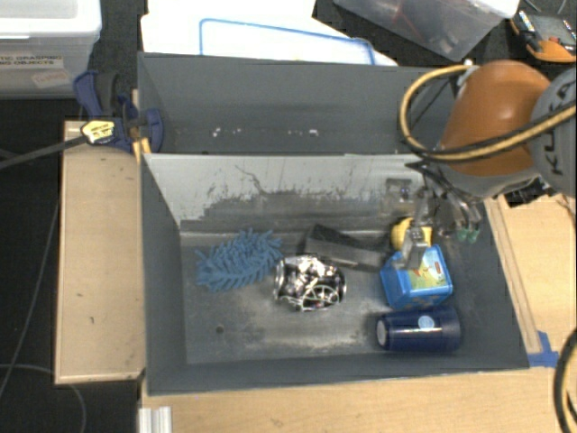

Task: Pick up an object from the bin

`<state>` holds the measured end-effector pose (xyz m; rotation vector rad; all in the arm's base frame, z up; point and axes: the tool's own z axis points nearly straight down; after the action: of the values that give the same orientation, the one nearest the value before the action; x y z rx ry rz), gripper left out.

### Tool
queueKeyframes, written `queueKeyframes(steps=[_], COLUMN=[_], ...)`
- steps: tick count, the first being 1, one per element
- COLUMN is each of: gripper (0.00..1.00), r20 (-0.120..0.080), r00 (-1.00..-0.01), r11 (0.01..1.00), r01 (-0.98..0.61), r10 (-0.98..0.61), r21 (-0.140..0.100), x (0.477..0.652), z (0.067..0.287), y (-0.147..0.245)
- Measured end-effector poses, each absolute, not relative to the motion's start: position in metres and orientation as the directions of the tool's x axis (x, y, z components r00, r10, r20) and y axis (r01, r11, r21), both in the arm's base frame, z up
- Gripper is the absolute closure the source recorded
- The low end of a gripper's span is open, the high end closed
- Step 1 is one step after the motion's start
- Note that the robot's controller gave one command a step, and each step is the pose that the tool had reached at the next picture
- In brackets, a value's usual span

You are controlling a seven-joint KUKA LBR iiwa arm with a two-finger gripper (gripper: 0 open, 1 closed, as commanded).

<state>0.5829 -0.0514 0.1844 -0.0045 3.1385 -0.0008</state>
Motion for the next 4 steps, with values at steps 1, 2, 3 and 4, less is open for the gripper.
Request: queueKeyframes(steps=[1, 2, 3, 4], gripper=[0.00, 0.00, 0.00, 0.00], r20=[-0.008, -0.005, -0.029, -0.040], r00=[-0.997, -1.000, -0.999, -0.995], r11=[0.997, 1.000, 1.000, 0.995], r01=[-0.078, 0.004, 0.014, 0.096], r10=[-0.078, 0.004, 0.013, 0.097], r21=[-0.003, 0.002, -0.003, 0.004], x=[0.578, 0.556, 0.504, 0.540], z=[0.188, 0.133, 0.152, 0.087], y=[-0.115, -0.108, -0.127, -0.120])
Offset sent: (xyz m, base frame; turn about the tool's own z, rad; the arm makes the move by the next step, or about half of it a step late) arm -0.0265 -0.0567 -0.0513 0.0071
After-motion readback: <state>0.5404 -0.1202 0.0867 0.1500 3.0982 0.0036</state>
